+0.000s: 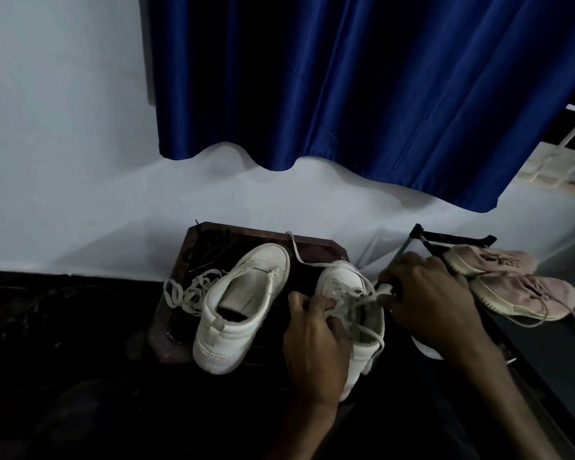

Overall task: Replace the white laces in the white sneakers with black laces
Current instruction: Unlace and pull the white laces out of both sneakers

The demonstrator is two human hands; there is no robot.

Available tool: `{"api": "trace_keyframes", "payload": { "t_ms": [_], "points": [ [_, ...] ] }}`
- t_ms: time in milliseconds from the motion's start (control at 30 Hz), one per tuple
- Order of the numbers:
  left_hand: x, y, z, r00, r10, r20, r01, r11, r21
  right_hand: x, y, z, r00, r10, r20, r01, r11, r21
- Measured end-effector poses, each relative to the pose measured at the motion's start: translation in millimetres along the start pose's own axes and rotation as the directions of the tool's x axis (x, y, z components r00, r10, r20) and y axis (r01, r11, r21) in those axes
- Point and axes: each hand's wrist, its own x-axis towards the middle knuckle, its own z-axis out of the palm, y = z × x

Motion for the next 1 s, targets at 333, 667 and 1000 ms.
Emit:
{"api": "trace_keyframes", "payload": {
  "t_ms": [333, 667, 1000],
  "points": [
    [-1, 3, -2, 0.999, -0.024, 0.045, 0.025, 0.999, -0.03, 11, -33, 34, 0.999, -0.038, 0.021, 0.04, 0.996, -0.079],
    [-1, -2, 1, 1.0, -0.004, 0.017, 0.004, 1.0, 0.011, 27, 0, -34, 1.0, 0.003, 0.02, -0.006, 0.985, 0.174],
    [0, 3, -1, 0.996, -0.056, 0.064, 0.056, 0.998, 0.003, 134, -117, -138, 0.908, -0.071, -0.412, 0.397, 0.456, 0.796]
  ]
}}
